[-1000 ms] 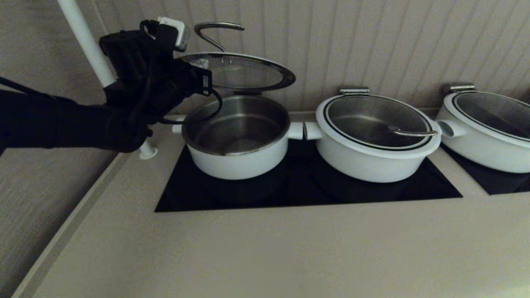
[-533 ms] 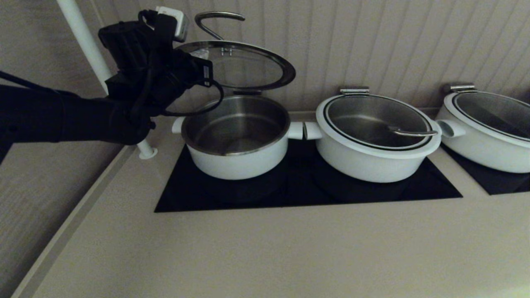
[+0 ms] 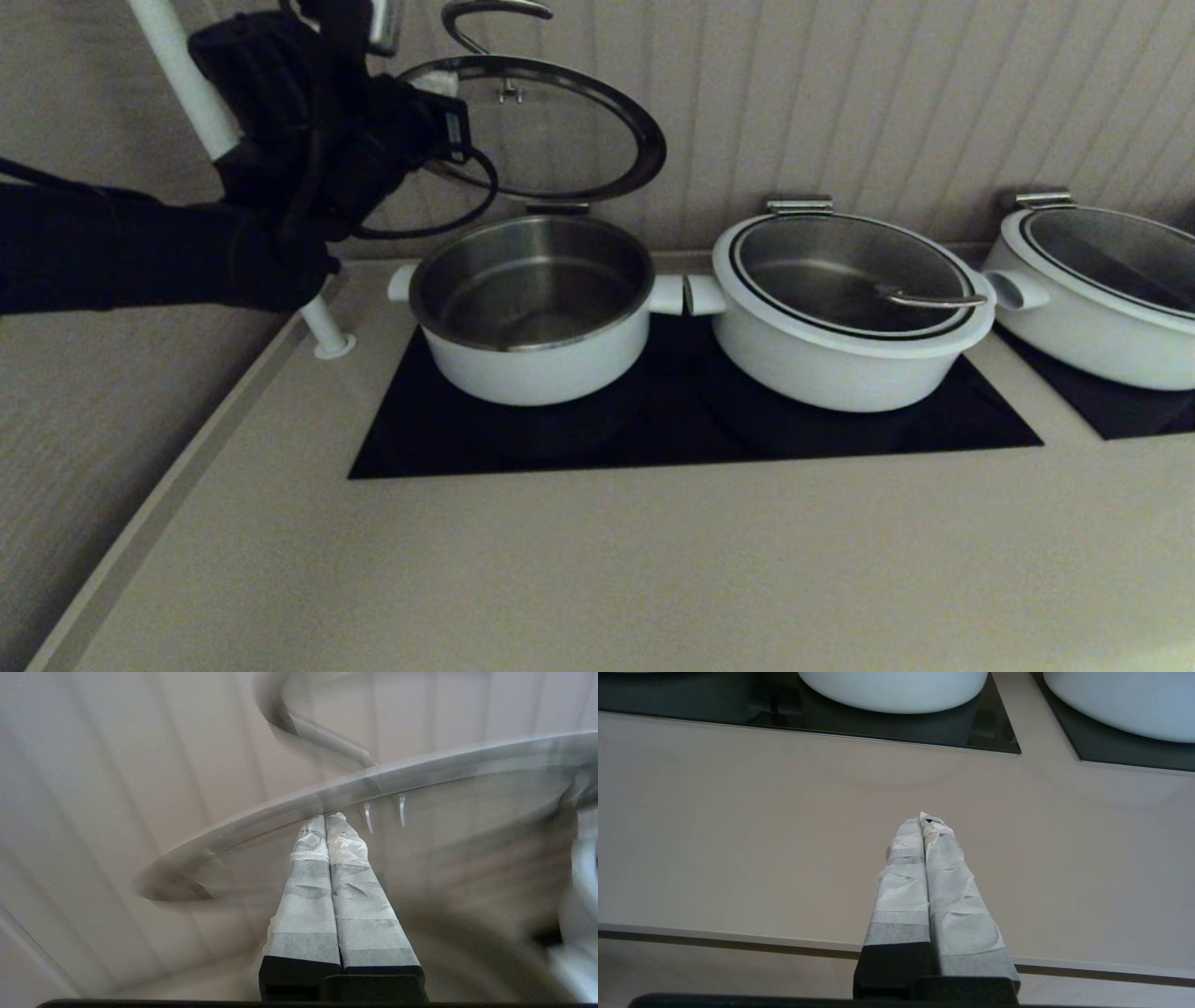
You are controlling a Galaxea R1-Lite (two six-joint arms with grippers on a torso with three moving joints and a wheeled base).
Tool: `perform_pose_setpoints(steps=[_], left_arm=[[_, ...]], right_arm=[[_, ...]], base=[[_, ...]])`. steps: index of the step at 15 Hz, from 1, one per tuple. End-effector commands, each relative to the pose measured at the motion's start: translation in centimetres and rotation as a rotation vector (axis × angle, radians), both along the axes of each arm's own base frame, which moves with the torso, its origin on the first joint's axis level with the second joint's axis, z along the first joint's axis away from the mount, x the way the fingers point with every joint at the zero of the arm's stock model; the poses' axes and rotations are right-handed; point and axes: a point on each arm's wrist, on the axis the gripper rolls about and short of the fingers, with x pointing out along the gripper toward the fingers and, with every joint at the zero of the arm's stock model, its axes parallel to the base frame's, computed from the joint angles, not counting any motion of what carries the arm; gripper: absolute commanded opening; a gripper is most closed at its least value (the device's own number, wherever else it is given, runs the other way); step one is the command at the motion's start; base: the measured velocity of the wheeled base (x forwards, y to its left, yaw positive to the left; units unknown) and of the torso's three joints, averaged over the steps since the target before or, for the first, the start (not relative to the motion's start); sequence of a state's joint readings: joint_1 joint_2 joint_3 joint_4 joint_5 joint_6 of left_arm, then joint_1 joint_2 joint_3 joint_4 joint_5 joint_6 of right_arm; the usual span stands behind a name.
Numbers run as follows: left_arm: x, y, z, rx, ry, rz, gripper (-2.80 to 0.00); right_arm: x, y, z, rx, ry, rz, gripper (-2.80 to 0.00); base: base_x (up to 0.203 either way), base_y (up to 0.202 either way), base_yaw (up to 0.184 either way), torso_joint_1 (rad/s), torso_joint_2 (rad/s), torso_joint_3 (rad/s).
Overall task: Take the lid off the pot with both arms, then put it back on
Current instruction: Open the pot lid completely
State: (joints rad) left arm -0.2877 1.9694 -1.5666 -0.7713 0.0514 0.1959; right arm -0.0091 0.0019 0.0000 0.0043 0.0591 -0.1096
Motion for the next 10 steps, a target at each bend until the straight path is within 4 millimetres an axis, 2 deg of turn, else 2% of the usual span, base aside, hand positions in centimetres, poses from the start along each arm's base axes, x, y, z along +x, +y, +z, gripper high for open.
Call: perform_pose_setpoints(steps=[1,10], left_arm=[[-0.09,0.0,0.61,-0.003,-0.014,0.0,-2.8],[0.36,-0.21,0.21,-0.015,-0.008,-0.01,-2.8]], right_arm=[[0.0,0.0,0.0,-0.002,0.0,0.001,-2.8],[0.0,0.0,0.0,-0.001,0.0,0.001,-2.8]], base=[[0.0,0.0,0.0,0.0,0.0,0.0],[0.0,0.0,0.0,0.0,0.0,0.0]])
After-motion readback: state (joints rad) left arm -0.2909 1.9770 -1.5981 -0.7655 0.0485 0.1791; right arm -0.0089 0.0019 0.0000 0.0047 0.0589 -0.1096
